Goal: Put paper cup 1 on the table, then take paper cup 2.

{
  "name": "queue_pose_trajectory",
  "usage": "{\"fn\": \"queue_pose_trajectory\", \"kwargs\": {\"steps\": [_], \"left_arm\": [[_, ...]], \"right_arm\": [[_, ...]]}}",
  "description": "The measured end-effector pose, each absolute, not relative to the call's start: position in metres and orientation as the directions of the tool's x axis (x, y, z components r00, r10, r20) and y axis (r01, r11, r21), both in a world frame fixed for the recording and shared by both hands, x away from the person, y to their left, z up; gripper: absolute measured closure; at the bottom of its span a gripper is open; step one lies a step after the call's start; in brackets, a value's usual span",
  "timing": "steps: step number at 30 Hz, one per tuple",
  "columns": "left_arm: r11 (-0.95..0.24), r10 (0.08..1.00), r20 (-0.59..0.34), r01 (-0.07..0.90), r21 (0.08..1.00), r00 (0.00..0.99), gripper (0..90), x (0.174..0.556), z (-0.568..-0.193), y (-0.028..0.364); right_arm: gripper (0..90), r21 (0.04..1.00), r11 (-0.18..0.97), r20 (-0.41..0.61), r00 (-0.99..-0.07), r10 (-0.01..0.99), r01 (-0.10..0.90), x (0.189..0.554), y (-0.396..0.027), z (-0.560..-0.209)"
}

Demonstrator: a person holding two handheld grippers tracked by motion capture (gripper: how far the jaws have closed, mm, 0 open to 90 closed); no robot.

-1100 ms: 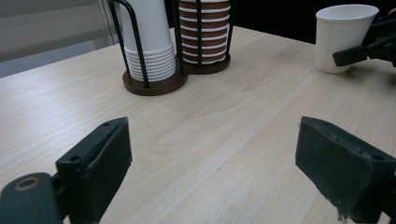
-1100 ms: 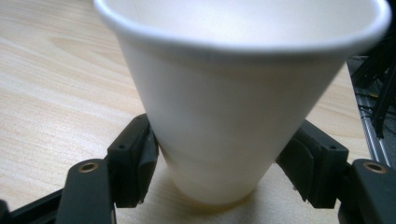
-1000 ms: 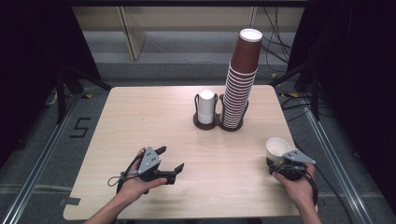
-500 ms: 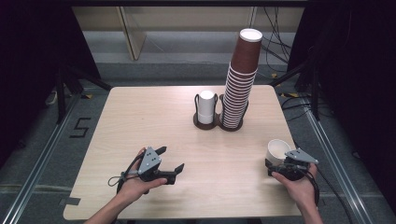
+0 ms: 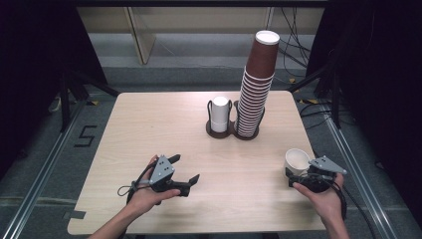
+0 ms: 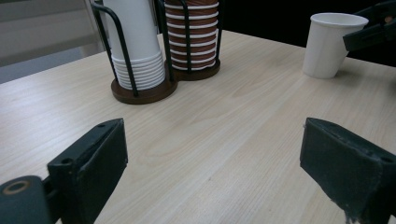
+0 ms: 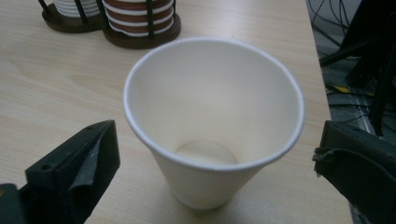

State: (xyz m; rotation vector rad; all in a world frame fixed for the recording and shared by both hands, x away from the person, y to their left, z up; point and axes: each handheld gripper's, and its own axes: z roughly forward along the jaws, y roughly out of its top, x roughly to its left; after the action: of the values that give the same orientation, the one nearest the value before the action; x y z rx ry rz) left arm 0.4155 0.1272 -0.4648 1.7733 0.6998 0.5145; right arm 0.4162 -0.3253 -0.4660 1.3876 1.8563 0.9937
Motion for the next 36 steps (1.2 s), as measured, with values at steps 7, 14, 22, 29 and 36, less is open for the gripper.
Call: {"fn": "queue_pose_trajectory", "kwargs": {"steps": [7,14,22,29,36], "left_arm": [[-0.229,0.680,0.013,0.196,0.954,0.733,6.2,0.420,-0.462,0.121],[-0.221,0.698,0.020,0.189,0.957,0.716,6.5,0.425,-0.460,0.119],[-0.187,0.700,0.005,0.177,0.966,0.714,6.1,0.430,-0.456,0.118],[-0.184,0.697,0.006,0.171,0.968,0.717,5.5,0.438,-0.449,0.112],[-0.185,0.676,0.034,0.125,0.975,0.736,5.4,0.452,-0.436,0.094]], "right_arm": [[0.3,0.862,0.164,-0.033,-0.270,0.962,0.479,0.417,-0.324,-0.450],[0.3,0.886,0.171,-0.063,-0.255,0.965,0.430,0.421,-0.321,-0.428],[0.3,0.903,0.175,-0.076,-0.255,0.964,0.393,0.424,-0.313,-0.406],[0.3,0.918,0.209,-0.103,-0.306,0.946,0.336,0.434,-0.296,-0.380],[0.3,0.930,0.225,-0.118,-0.344,0.932,0.291,0.449,-0.280,-0.364]]}}
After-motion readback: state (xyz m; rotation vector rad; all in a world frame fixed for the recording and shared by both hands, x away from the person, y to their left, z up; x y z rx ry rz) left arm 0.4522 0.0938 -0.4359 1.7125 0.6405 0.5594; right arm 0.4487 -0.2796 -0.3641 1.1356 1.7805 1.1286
